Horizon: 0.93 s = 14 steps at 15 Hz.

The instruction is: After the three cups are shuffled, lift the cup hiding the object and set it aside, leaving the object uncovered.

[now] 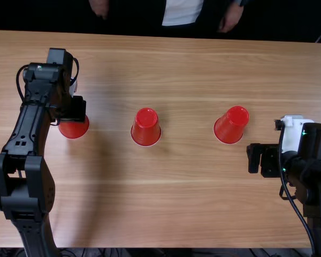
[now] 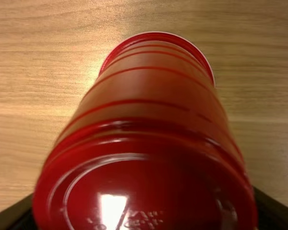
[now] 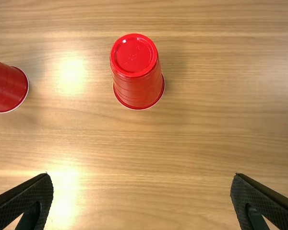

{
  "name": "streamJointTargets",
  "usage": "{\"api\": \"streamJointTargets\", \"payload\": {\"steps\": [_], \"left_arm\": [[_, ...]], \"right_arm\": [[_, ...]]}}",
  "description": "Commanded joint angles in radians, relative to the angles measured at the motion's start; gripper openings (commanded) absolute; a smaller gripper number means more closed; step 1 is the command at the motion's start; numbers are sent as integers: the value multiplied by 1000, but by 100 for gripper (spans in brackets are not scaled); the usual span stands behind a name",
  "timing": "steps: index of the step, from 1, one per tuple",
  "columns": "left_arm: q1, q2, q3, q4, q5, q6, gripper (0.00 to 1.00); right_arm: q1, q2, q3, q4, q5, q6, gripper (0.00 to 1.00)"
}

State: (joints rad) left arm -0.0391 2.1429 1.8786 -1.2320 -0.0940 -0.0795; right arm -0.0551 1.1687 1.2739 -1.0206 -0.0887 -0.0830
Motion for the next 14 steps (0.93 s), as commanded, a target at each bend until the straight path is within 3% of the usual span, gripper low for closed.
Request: {"api": "streamJointTargets", "payload": {"steps": [1, 4, 7, 9, 11, 14], "left_arm": [[8, 12, 36, -1, -4, 2, 17], [15, -38, 34, -3, -4, 0, 15], [16, -195, 2, -7, -46, -18, 15], [18, -294, -27, -11, -50, -46, 16], [73, -370, -73, -3, -66, -66, 16], [145, -416, -162, 4, -200, -86, 18]], "right_arm": [[-2, 5, -11, 3, 2, 4, 100], [0, 5, -11, 3, 0, 4, 100], [3, 5, -13, 3, 0, 6, 100], [5, 5, -11, 3, 0, 6, 100], [17, 5, -10, 3, 0, 6, 100], [26, 3, -8, 3, 0, 6, 100]]}}
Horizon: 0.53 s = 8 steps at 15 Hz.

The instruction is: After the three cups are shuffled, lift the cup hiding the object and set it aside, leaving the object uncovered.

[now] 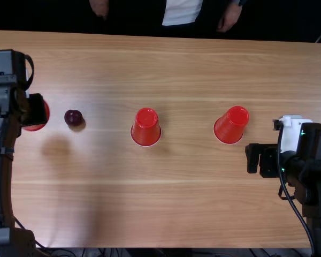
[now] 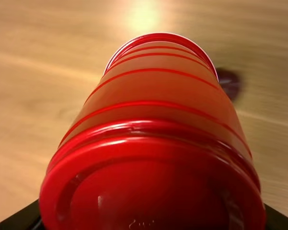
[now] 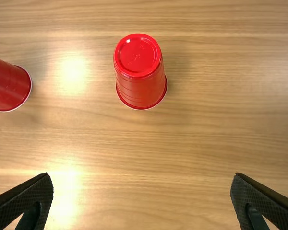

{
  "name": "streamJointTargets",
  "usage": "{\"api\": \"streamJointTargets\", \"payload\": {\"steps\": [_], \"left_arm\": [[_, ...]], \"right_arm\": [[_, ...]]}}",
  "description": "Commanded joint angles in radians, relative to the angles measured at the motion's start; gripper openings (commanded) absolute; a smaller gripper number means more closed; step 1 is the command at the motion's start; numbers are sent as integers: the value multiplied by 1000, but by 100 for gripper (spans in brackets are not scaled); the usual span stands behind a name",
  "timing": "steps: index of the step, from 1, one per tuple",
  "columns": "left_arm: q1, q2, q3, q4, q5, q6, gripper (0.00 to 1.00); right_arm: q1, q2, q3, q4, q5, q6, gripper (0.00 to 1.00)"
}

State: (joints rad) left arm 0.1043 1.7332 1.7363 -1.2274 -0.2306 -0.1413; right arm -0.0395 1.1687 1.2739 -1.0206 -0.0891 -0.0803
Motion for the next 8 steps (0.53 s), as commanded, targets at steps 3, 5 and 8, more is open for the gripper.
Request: {"api": "streamJointTargets", "payload": {"steps": [3, 5, 8], "left_arm": [[69, -26, -116, 31, -82, -26, 22], [109, -26, -210, 143, -75, -24, 22], [141, -18, -316, 224, -69, -24, 31]], "right_arm": [[10, 3, -5, 5, 1, 3, 100], [10, 3, -2, 5, 1, 3, 100], [10, 5, 1, 3, 1, 1, 100]]}}
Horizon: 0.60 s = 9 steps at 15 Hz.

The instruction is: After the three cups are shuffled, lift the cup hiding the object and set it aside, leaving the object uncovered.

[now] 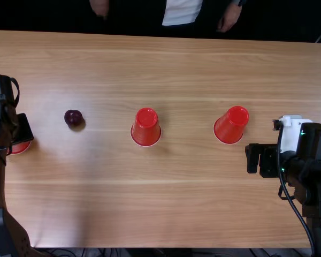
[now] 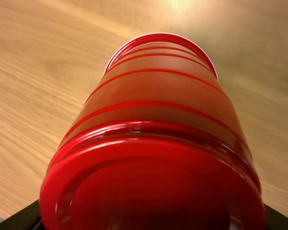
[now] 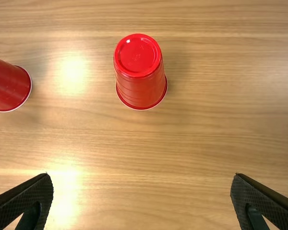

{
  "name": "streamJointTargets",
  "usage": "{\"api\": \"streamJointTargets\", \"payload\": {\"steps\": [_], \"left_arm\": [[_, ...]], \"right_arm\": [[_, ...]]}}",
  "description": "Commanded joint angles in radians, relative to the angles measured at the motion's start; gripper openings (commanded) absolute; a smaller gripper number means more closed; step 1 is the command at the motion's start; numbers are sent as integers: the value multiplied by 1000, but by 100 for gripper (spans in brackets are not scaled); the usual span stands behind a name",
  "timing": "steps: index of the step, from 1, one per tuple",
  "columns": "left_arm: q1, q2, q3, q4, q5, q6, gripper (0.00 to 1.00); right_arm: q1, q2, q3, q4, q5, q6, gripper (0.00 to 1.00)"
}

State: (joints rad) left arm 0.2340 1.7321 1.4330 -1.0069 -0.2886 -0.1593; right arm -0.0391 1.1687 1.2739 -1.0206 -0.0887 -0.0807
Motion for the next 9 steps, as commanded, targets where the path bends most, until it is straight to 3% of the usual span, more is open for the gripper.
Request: {"api": "streamJointTargets", "payload": {"steps": [1, 2, 3, 4, 5, 9], "left_arm": [[24, -16, -23, 6, -6, -6, 34], [31, -11, -31, 7, 7, -6, 38], [42, -2, -32, 4, 25, -6, 49], [48, 4, -32, 4, 33, -6, 71], [50, 9, -31, 0, 35, -8, 100], [48, 6, -23, -13, 35, -8, 100]], "right_arm": [[10, 3, 1, 3, 0, 3, 100], [10, 3, 2, 2, 2, 3, 100], [10, 3, 2, 0, 0, 3, 100], [10, 3, 4, 0, 0, 3, 100], [10, 3, 4, 0, 0, 3, 100], [10, 2, 4, -2, 2, 3, 100]]}}
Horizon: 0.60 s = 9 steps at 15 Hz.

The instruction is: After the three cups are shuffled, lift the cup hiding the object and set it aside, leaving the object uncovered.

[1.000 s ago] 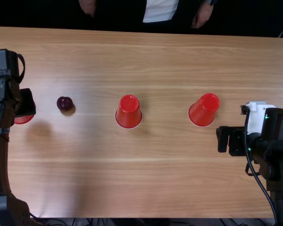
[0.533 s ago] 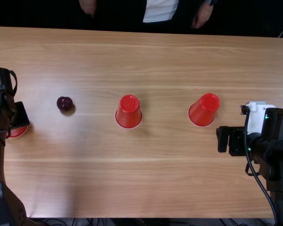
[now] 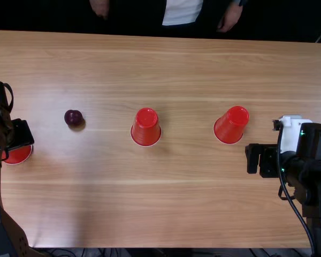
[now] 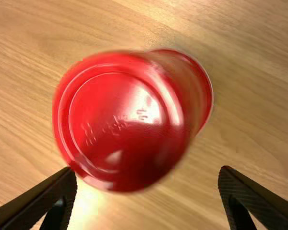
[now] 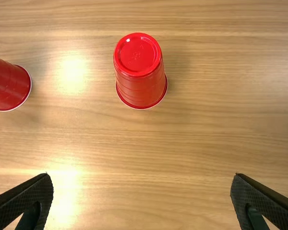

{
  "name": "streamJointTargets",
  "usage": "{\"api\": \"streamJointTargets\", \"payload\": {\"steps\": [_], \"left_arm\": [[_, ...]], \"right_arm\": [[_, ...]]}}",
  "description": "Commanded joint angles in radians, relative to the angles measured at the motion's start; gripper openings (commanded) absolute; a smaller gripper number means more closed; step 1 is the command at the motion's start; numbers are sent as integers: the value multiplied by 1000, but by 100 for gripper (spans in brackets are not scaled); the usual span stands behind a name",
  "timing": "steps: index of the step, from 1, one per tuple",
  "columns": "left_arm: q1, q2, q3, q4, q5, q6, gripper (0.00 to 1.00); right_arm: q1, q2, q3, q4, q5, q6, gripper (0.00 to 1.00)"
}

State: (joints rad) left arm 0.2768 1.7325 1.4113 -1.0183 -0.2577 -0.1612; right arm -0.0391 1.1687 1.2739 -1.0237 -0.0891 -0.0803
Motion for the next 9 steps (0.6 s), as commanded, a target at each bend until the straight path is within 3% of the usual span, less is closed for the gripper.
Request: {"api": "streamJointTargets", "payload": {"steps": [1, 3, 9], "left_arm": [[7, -1, -2, -1, 4, -6, 100], [10, -10, -2, -5, 4, -8, 100], [-22, -277, 64, -5, 4, -8, 100]], "right_arm": [[10, -1, 4, 1, 3, 3, 100], [10, -4, 4, 3, 3, 3, 100], [10, -10, 8, -5, 3, 3, 100]]}}
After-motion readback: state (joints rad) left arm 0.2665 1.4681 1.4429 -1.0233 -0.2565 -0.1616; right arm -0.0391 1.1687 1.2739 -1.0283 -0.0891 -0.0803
